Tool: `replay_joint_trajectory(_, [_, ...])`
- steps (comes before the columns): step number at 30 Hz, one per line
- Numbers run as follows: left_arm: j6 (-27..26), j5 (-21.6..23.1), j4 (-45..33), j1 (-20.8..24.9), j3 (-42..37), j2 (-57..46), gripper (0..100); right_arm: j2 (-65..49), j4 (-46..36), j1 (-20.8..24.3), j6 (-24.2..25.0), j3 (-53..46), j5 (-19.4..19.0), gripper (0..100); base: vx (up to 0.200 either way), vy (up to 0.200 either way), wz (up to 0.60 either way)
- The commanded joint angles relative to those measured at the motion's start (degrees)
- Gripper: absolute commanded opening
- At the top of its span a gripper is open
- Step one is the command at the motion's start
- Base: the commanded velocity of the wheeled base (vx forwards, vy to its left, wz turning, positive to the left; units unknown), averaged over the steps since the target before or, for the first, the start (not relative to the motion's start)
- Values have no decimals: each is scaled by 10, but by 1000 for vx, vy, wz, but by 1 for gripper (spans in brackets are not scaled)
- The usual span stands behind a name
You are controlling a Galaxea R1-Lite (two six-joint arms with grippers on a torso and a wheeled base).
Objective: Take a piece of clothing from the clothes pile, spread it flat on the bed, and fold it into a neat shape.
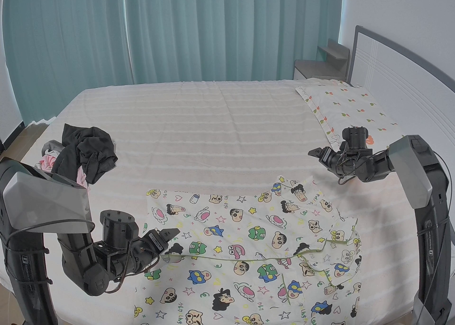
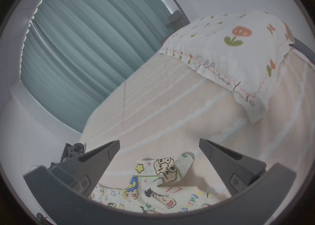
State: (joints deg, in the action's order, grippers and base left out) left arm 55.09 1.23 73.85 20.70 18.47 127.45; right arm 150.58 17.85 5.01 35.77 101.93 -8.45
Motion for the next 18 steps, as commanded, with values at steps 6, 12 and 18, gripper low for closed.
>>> replay_joint_trajectory(6, [1,0,1,0,-3,9,100,87,-48,8,2,90,6,100,0,0,0])
replay_joint_trajectory(12, [1,0,1,0,-5,11,100,86,-48,8,1,93,8,0,0,0,0])
replay_joint_trajectory(18, [1,0,1,0,-5,11,100,89,-53,12,2,93,6,0,0,0,0])
